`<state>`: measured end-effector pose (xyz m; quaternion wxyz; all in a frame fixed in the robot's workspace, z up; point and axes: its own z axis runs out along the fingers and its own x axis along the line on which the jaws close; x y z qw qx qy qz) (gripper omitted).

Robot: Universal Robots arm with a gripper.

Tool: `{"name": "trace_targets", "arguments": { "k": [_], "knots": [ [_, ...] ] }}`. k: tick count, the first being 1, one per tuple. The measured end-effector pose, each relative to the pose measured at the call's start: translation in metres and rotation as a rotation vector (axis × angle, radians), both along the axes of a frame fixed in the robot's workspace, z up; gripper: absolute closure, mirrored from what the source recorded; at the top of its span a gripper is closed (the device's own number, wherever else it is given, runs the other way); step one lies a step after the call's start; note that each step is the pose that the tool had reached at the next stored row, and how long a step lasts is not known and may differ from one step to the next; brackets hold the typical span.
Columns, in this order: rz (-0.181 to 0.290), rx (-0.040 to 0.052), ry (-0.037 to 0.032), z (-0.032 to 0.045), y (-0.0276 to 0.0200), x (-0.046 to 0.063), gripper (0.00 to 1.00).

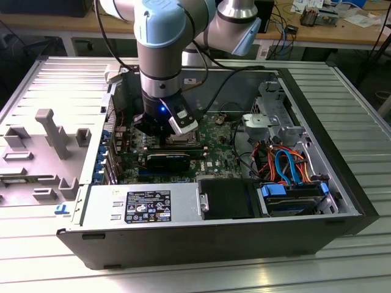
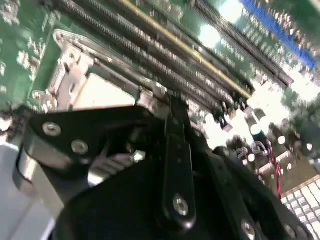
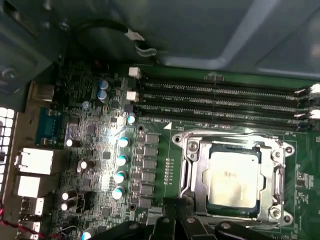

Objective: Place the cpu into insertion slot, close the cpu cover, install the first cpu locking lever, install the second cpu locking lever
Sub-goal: 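Install the second cpu locking lever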

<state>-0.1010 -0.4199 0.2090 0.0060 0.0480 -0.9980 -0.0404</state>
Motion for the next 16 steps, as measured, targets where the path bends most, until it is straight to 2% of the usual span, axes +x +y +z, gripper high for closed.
{"name": "trace_targets", "arguments": {
  "k": [4, 6, 10, 11, 15, 16],
  "knots": [
    [0.000, -0.0002, 0.0003, 0.0045, -0.0001, 0.000, 0.89],
    [0.000, -0.0003, 0.0003, 0.0115, -0.0001, 0.000, 0.89],
    [0.000, -0.0003, 0.0004, 0.0392, 0.0000, 0.000, 0.89],
    [0.000, -0.0003, 0.0004, 0.0440, 0.0000, 0.000, 0.89],
    [0.001, -0.0004, 0.0032, 0.0473, 0.0000, 0.011, 0.89],
    [0.000, -0.0002, 0.0059, 0.0475, 0.0000, 0.014, 0.89]
  ]
}}
